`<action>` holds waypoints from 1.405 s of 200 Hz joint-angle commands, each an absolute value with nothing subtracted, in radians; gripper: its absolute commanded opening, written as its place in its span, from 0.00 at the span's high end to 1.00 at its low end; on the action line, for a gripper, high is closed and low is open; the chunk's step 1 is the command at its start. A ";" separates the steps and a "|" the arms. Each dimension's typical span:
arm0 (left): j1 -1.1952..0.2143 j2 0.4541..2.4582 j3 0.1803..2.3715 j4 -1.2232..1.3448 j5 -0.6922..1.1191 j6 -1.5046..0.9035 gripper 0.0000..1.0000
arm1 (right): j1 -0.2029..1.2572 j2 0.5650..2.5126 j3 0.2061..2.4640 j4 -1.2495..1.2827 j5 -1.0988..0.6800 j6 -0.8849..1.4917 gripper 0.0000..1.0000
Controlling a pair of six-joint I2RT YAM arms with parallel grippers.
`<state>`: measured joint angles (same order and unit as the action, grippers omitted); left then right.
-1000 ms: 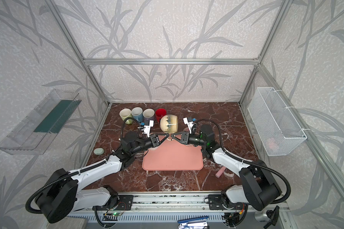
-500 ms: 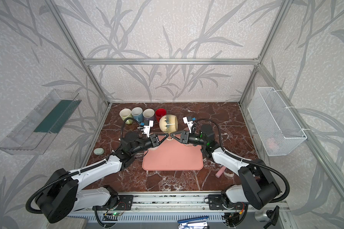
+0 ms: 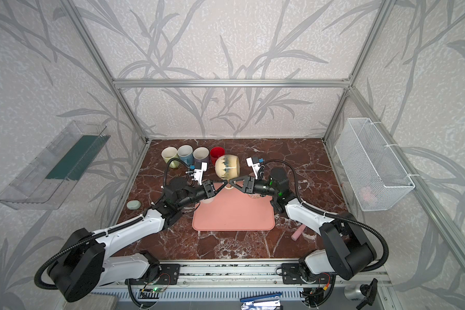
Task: Turn the mug right side up
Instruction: Place the mug at the top-center of the table.
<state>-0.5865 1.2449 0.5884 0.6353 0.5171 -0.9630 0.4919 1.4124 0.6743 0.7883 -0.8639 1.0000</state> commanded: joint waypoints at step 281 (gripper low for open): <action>-0.609 1.177 0.627 0.603 0.477 -0.908 0.96 | 0.509 1.411 0.718 0.845 -0.844 0.991 1.00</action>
<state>-0.6006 1.2316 0.6094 0.5785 0.4877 -0.9527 0.5026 1.4525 0.6888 0.7956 -0.8520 0.9985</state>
